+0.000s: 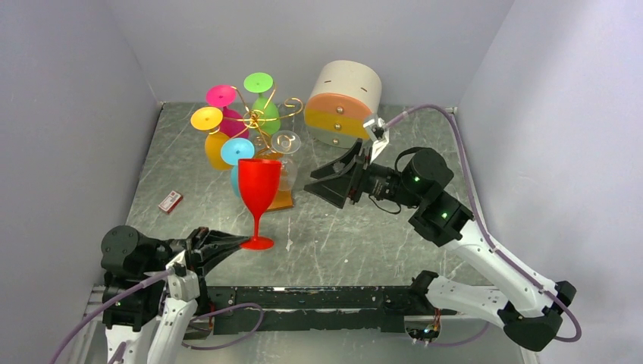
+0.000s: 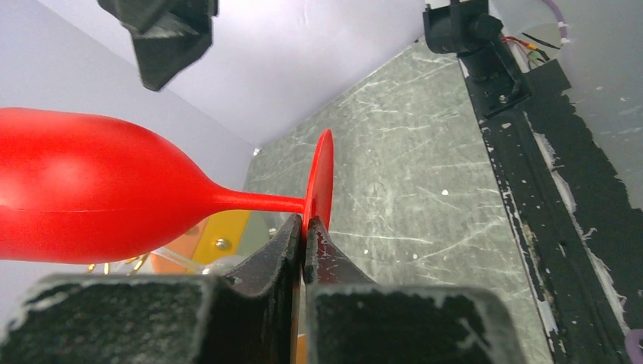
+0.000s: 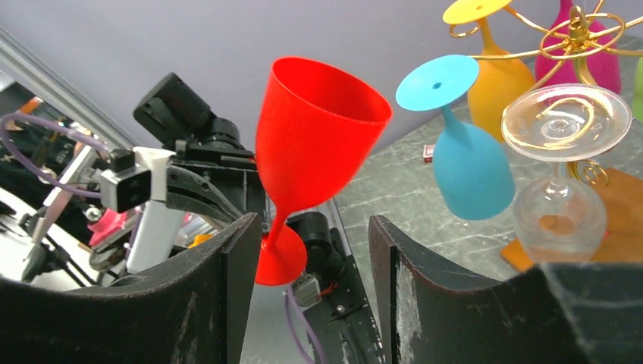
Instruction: Place the wine glass upside down on the wine glass rack
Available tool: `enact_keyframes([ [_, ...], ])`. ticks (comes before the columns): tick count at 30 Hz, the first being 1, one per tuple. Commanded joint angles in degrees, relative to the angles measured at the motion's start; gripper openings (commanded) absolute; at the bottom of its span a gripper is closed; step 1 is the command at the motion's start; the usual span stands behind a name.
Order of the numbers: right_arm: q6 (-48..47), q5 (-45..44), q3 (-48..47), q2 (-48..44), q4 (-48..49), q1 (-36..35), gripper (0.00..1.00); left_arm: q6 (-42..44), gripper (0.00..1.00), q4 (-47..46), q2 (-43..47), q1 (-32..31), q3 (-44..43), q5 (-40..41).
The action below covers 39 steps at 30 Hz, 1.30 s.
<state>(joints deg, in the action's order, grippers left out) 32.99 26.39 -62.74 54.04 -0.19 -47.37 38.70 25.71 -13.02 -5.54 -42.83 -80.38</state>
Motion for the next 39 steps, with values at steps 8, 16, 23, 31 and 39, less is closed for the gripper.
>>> enact_keyframes([
  [8, -24.8, -9.13, 6.31, -3.32, 3.63, -9.26, 0.53, -13.64, 0.07, -14.71, 3.23, 0.36, -0.07, 8.17],
  [16, -44.84, -8.19, 11.19, -3.7, 9.28, -18.03, 0.39, -18.07, 0.07, -16.89, 3.97, 0.38, -0.38, 8.7],
  [23, -57.72, -16.8, 10.98, -0.3, 11.7, -27.35, 0.44, -16.73, 0.07, -14.23, 4.44, 0.36, -0.36, 8.2],
  [31, -65.42, -18.39, 9.67, 3.65, 13.42, -33.27, 0.4, -16.02, 0.07, -13.03, 4.99, 0.38, -0.03, 7.6],
  [39, -66.85, -21.39, 9.83, 5.86, 17.34, -35.49, 0.31, -14.42, 0.07, -11.14, 5.07, 0.36, -0.31, 7.16],
])
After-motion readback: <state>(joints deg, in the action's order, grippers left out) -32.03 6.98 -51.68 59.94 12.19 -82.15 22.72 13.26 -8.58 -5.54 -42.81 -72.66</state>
